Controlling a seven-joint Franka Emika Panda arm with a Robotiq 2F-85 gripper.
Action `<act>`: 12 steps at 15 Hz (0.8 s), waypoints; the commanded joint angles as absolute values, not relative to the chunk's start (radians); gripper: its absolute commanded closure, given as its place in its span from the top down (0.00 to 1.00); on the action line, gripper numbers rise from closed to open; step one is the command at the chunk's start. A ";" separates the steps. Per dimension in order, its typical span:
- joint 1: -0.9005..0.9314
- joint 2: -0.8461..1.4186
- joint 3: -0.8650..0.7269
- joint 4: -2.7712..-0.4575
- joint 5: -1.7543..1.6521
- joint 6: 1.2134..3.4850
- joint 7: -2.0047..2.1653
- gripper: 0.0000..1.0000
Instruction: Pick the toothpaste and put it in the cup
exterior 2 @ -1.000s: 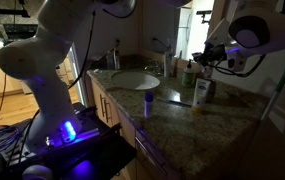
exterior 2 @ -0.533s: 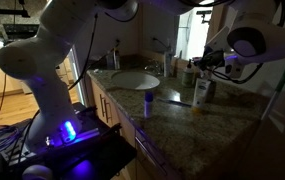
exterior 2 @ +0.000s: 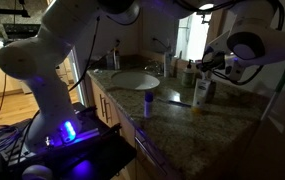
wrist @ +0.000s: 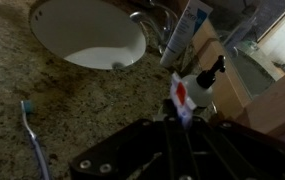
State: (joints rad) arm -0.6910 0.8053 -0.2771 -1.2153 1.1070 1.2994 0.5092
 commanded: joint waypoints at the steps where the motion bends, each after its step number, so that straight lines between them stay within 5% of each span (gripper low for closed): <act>1: -0.698 0.860 -0.257 -1.152 1.118 1.324 0.576 0.01; 4: -0.699 0.882 -0.250 -1.132 1.115 1.340 0.613 0.01; 5: -0.699 0.888 -0.250 -1.125 1.112 1.347 0.630 0.29; 7: -0.690 0.881 -0.266 -1.117 1.085 1.381 0.657 0.36; 12: -0.694 0.819 -0.284 -1.074 1.009 1.430 0.678 0.73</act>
